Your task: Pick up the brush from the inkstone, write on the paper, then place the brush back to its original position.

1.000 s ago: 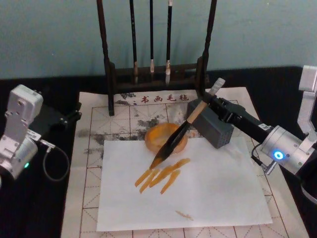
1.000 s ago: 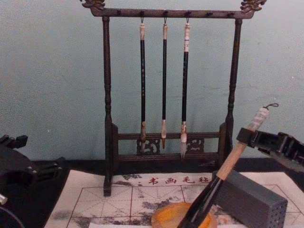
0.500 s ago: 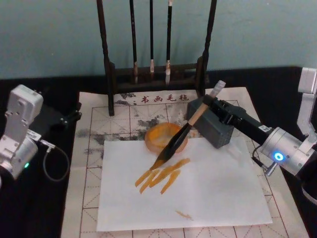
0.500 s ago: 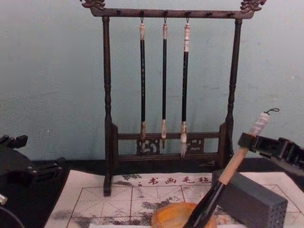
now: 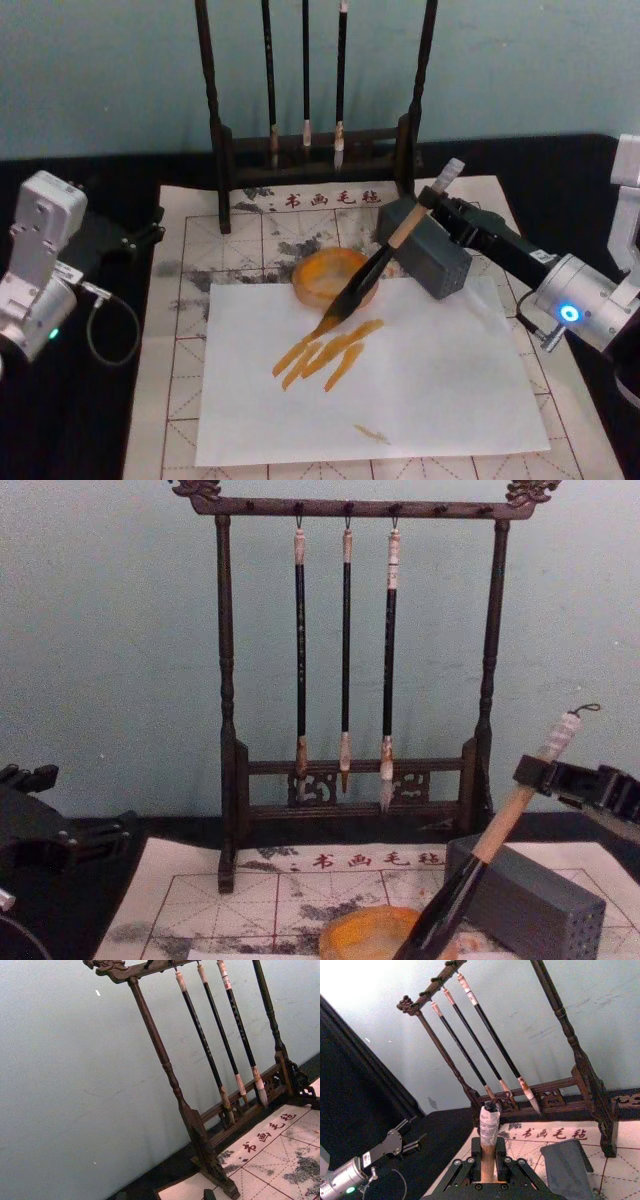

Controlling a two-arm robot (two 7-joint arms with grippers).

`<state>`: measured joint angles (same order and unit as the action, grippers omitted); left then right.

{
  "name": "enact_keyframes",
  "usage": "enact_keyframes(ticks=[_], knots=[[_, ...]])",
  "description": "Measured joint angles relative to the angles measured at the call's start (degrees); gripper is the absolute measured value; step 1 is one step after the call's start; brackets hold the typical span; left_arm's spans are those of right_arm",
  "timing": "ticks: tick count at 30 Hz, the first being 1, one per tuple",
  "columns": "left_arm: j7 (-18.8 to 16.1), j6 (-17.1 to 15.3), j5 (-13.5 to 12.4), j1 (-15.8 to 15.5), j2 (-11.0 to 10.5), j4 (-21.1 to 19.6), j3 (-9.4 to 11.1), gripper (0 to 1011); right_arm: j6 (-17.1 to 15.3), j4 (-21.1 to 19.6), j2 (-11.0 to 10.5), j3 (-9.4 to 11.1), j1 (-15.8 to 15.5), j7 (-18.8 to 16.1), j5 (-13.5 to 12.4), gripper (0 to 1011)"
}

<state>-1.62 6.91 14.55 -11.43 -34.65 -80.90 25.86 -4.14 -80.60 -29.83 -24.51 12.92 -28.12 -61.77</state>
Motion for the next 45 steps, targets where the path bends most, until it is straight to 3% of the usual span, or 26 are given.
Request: enact_keyframes(ticks=[45], knots=[[0.0, 0.0, 0.0, 0.0, 0.0, 0.0, 0.0, 1001, 0.9, -0.6, -0.8, 3.1, -1.1, 0.9, 1.2, 185]])
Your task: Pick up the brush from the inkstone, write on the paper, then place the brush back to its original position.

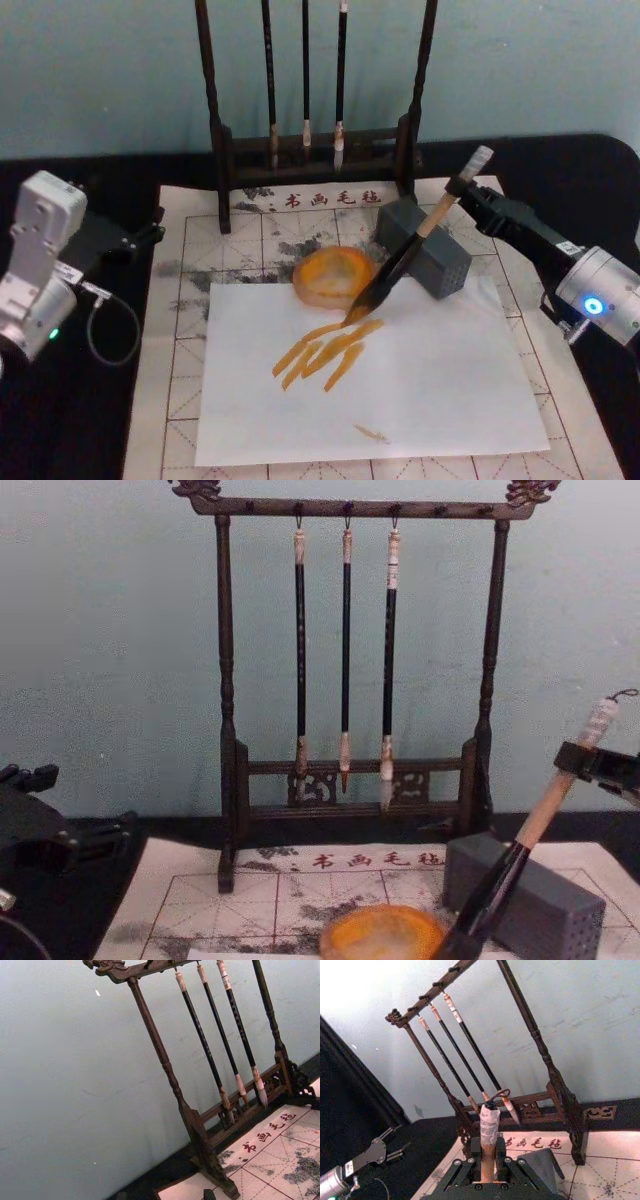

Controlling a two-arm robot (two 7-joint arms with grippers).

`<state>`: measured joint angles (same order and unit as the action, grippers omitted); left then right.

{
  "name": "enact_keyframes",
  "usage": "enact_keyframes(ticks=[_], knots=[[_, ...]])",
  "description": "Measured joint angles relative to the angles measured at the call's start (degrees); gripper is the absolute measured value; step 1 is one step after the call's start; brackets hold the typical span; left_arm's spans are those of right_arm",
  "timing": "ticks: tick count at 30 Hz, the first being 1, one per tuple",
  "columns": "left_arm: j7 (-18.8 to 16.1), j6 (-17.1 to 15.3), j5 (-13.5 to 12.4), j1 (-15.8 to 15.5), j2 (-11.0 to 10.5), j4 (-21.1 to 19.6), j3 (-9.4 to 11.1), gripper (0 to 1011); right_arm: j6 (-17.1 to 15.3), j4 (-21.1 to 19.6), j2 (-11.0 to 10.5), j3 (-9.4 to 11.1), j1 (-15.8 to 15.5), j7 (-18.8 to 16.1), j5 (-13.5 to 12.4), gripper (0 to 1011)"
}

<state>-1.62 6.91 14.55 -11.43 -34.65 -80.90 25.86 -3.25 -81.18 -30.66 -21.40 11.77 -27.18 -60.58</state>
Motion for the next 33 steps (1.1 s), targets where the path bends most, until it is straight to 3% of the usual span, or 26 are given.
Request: enact_keyframes(ticks=[10, 19, 33], knots=[[0.0, 0.0, 0.0, 0.0, 0.0, 0.0, 0.0, 1001, 0.0, -0.6, -0.1, 0.8, -0.5, -0.2, -0.5, 185], [0.0, 0.0, 0.0, 0.0, 0.0, 0.0, 0.0, 1001, -0.7, -2.1, 0.5, 2.3, -1.0, 0.6, -4.4, 185], [0.0, 0.0, 0.0, 0.0, 0.0, 0.0, 0.0, 1001, -0.3, -2.1, 1.6, 1.8, -0.4, 2.9, -6.6, 185]])
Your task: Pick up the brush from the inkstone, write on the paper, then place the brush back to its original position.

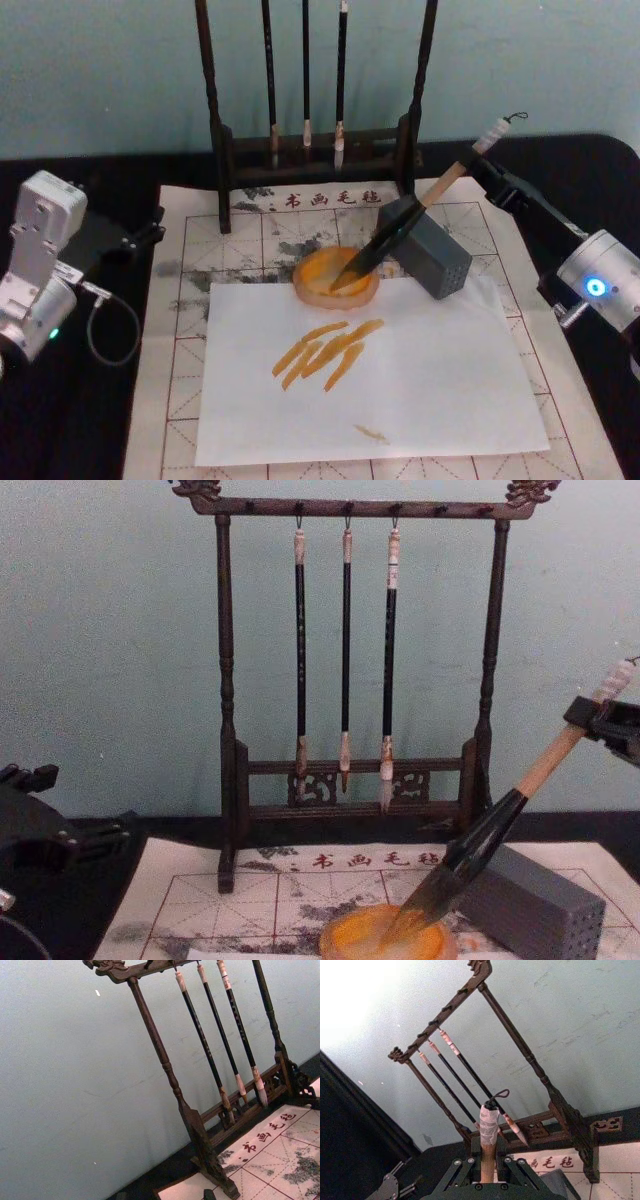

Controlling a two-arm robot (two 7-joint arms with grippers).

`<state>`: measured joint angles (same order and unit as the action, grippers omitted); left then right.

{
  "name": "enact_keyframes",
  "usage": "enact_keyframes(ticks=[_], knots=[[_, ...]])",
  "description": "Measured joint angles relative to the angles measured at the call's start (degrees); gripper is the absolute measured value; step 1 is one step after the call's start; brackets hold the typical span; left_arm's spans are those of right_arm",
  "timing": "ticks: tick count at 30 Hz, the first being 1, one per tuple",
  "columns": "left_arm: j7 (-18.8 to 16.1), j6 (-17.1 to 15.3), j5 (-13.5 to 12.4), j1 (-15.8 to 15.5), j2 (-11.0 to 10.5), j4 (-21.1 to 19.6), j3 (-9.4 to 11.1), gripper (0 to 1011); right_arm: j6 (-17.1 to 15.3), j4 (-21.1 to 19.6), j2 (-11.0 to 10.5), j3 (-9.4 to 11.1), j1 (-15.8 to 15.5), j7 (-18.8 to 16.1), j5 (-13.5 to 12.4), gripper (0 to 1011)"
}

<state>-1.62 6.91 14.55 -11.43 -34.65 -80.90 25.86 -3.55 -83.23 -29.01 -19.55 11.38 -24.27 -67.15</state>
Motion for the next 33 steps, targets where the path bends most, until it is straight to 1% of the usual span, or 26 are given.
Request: enact_keyframes(ticks=[5, 9, 14, 21, 33], knots=[[0.0, 0.0, 0.0, 0.0, 0.0, 0.0, 0.0, 1001, 0.0, 0.3, 0.4, -0.2, 0.3, 0.8, -0.6, 185], [0.0, 0.0, 0.0, 0.0, 0.0, 0.0, 0.0, 1001, -0.1, 1.0, 1.2, -0.3, 0.8, 2.1, -1.4, 185], [0.0, 0.0, 0.0, 0.0, 0.0, 0.0, 0.0, 1001, -0.3, 1.8, 1.8, -0.9, 1.5, 3.0, -1.7, 185], [0.0, 0.0, 0.0, 0.0, 0.0, 0.0, 0.0, 1001, 0.0, 3.6, 2.8, -1.9, 2.4, 4.2, -0.9, 185], [0.0, 0.0, 0.0, 0.0, 0.0, 0.0, 0.0, 1001, -0.1, 6.5, 4.9, -2.6, 3.8, 5.5, 0.2, 185]])
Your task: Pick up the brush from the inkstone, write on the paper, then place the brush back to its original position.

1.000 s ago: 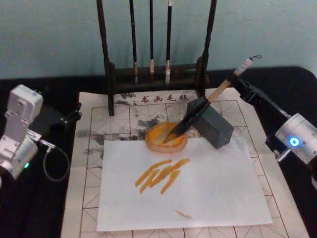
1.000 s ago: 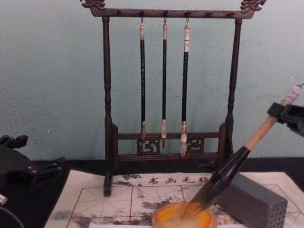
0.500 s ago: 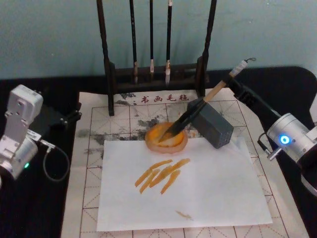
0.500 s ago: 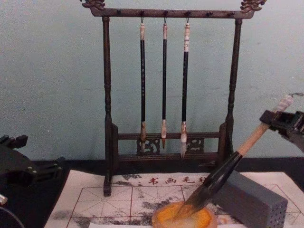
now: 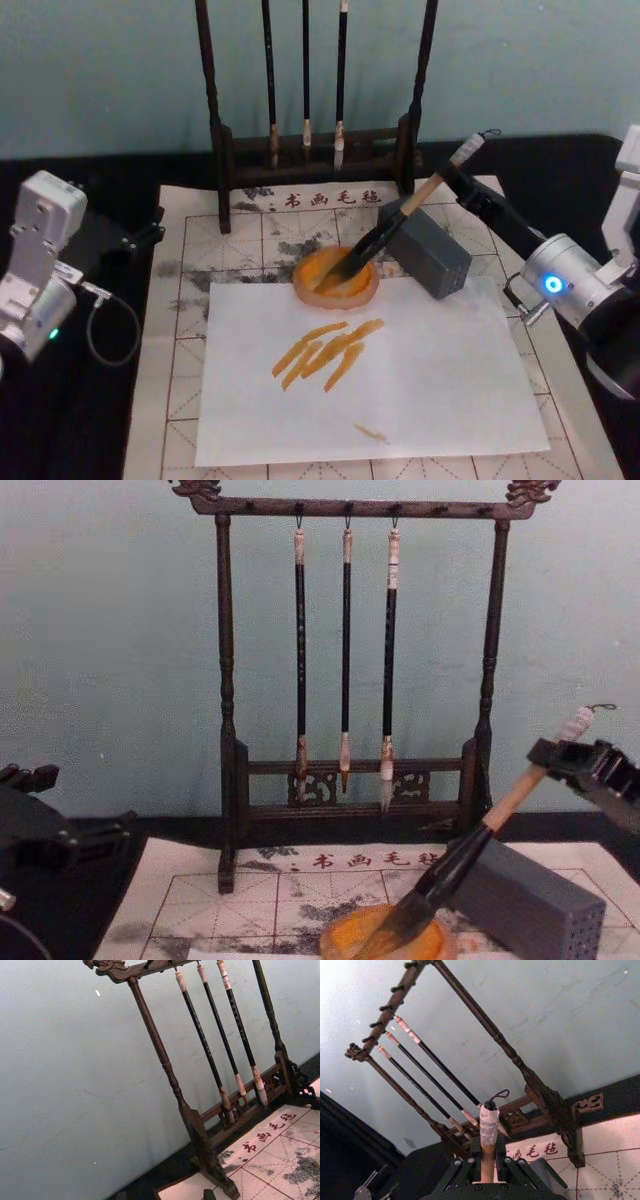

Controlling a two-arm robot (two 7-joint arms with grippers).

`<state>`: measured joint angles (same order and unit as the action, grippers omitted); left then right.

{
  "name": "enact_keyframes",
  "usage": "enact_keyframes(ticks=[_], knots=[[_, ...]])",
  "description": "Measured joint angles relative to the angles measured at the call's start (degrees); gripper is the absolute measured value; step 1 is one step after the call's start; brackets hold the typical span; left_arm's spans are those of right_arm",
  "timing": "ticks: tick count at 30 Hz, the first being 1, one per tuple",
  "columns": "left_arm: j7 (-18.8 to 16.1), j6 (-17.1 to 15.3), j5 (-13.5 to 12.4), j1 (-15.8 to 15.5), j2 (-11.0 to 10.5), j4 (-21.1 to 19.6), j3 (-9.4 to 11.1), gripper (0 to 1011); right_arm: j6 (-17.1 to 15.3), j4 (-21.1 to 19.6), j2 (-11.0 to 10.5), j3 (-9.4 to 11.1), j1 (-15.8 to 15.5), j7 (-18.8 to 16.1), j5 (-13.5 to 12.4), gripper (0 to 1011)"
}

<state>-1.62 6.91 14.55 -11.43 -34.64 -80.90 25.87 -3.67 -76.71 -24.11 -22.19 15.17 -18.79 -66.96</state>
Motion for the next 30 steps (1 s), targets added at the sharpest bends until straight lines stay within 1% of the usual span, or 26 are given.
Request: enact_keyframes(ticks=[4, 10, 30], knots=[[0.0, 0.0, 0.0, 0.0, 0.0, 0.0, 0.0, 1001, -0.5, 1.0, 0.7, -0.1, 0.4, 0.6, 0.1, 185], [0.0, 0.0, 0.0, 0.0, 0.0, 0.0, 0.0, 1001, -1.0, 1.5, 1.2, 0.0, 0.7, 1.1, -0.1, 185], [0.0, 0.0, 0.0, 0.0, 0.0, 0.0, 0.0, 1001, -1.9, 2.2, 1.1, 0.3, 0.7, 2.0, 0.2, 185]])
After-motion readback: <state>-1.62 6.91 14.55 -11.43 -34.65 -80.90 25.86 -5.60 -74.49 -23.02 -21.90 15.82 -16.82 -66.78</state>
